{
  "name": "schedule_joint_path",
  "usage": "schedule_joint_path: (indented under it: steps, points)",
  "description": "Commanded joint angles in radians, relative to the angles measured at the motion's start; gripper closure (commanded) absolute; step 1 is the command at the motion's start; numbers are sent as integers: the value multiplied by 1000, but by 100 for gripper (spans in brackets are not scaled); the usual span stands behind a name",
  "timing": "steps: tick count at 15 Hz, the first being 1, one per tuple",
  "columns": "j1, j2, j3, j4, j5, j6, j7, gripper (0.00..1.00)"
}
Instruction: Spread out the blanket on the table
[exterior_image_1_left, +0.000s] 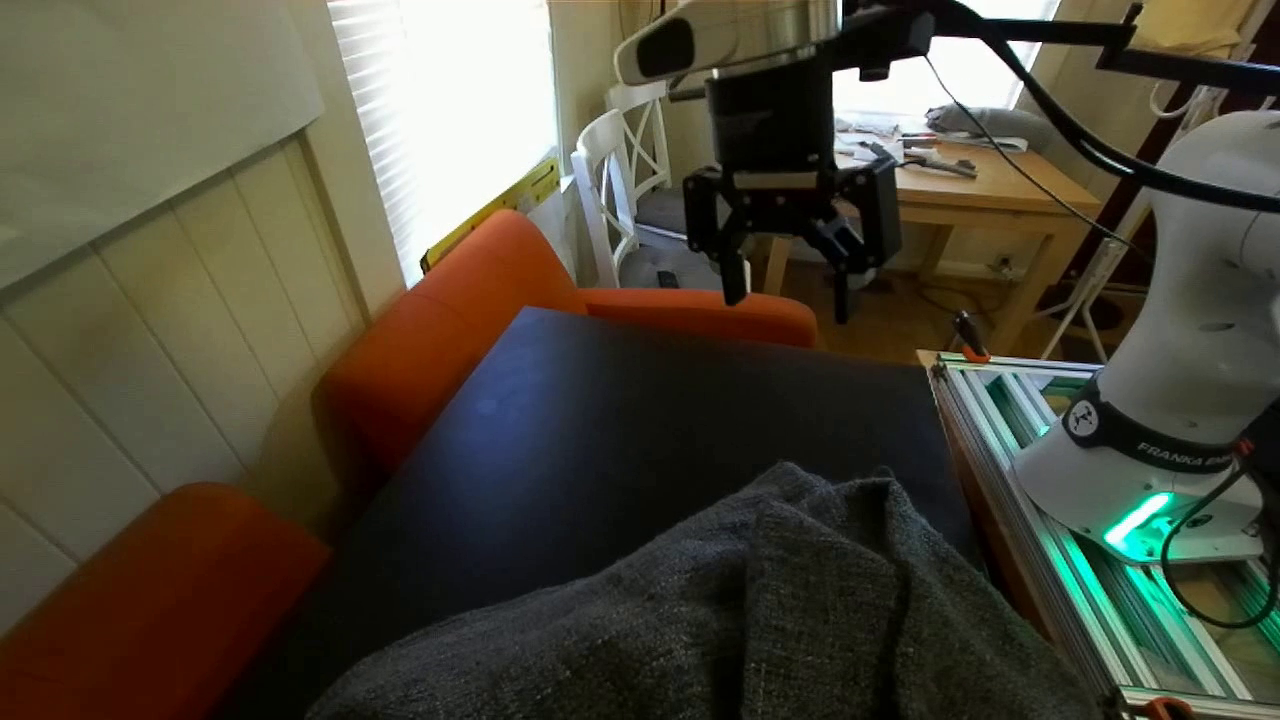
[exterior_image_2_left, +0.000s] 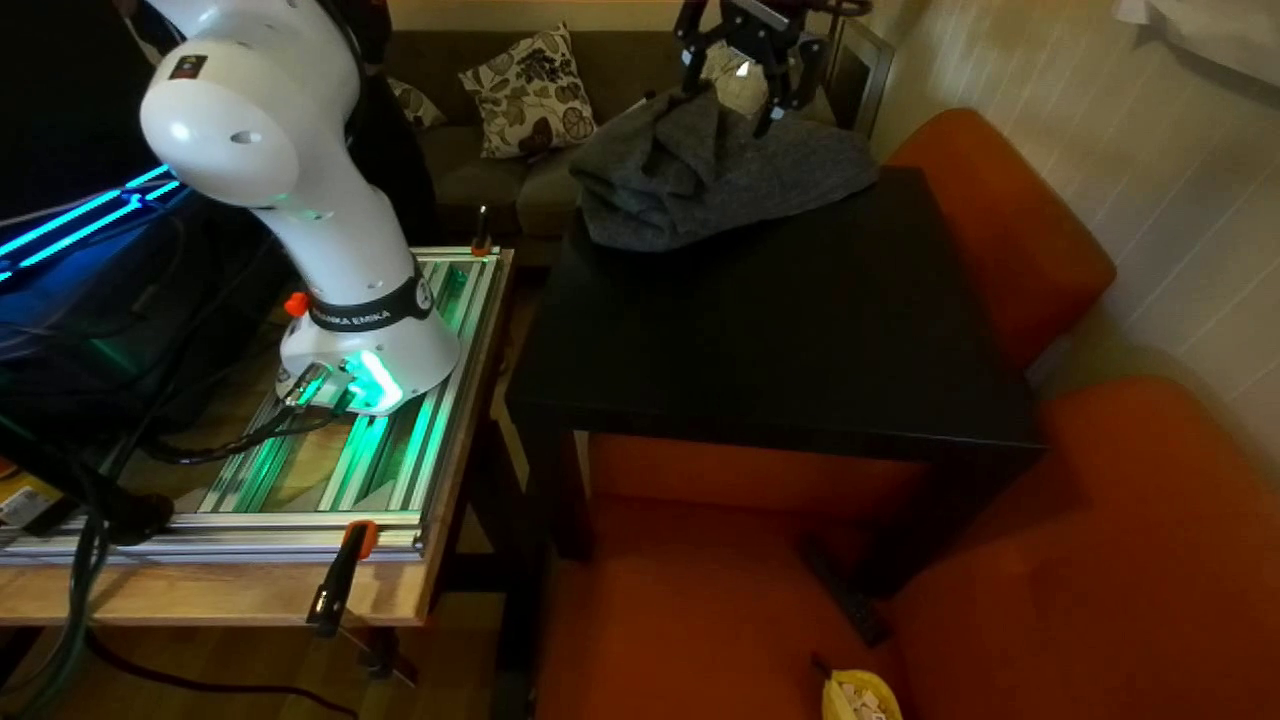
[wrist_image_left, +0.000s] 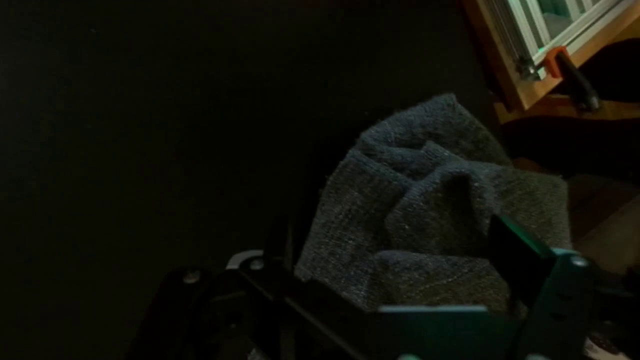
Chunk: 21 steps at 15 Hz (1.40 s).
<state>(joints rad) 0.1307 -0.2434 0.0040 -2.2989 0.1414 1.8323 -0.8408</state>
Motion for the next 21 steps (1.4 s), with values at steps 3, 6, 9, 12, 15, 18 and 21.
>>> schedule_joint_path:
  steps: [3,6,9,12,15,18,21]
  points:
    - [25,-63,5,-118,121,54,-4,0]
    - [21,-57,4,-106,120,54,-4,0]
    - [86,-83,8,-165,354,116,-134,0]
    - [148,-85,42,-194,568,145,-204,0]
    - [190,-83,88,-228,780,204,-322,0]
    - [209,-62,139,-256,968,304,-509,0]
    - [210,-44,180,-272,1083,355,-734,0]
